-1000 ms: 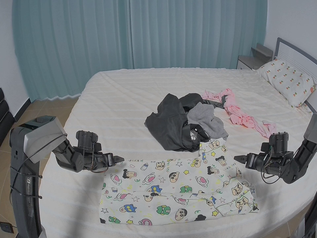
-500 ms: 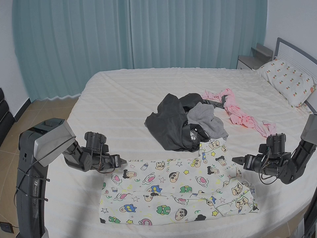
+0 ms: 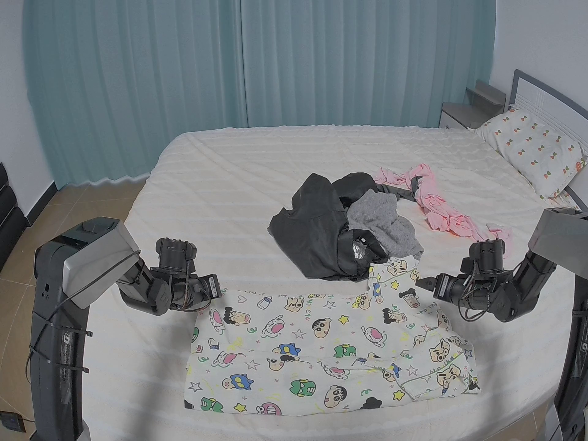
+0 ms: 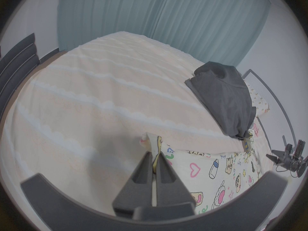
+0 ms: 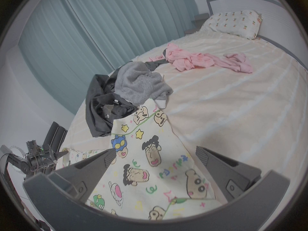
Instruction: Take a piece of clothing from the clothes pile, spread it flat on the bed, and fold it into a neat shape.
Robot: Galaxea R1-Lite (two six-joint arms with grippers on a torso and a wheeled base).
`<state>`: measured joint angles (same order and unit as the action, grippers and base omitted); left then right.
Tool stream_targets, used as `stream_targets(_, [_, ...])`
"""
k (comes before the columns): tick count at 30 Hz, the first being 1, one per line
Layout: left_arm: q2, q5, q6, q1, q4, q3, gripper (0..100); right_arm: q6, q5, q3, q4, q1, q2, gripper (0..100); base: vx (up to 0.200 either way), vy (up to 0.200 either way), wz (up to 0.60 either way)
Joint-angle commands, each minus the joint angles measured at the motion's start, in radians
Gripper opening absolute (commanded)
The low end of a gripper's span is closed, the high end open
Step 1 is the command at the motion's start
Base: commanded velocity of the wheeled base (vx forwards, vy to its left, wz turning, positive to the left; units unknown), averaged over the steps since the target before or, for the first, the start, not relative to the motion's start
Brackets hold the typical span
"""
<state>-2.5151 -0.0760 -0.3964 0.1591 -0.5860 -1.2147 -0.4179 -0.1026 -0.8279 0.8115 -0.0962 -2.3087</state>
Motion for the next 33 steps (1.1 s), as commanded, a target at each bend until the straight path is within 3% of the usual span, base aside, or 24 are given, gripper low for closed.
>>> stream_targets(1, [0.021,0.048,-0.016,0.002,-0.026,0.003,0,-0.002,0.001,-0.185,-0.097,0.0,-0.155,100,0.0,0.0,0.0])
stream_targets(13, [0.036,0.065,-0.016,0.007,-0.023,0.007,0,-0.004,-0.029,-0.481,-0.316,-0.014,-0.278,100,0.0,0.0,0.0])
stream_targets(26, [0.047,0.067,-0.016,0.007,-0.02,0.014,0,-0.052,-0.08,-0.577,-0.382,-0.063,-0.284,100,0.0,0.0,0.0])
stream_targets(27, [0.047,0.067,-0.016,0.007,-0.02,0.014,0,-0.052,-0.08,-0.577,-0.382,-0.063,-0.284,0,0.0,0.0,0.0])
stream_targets(33, [0.048,0.067,-0.016,0.007,-0.02,0.024,0,-0.088,-0.077,-0.597,-0.399,-0.043,-0.276,0,0.0,0.0,0.0])
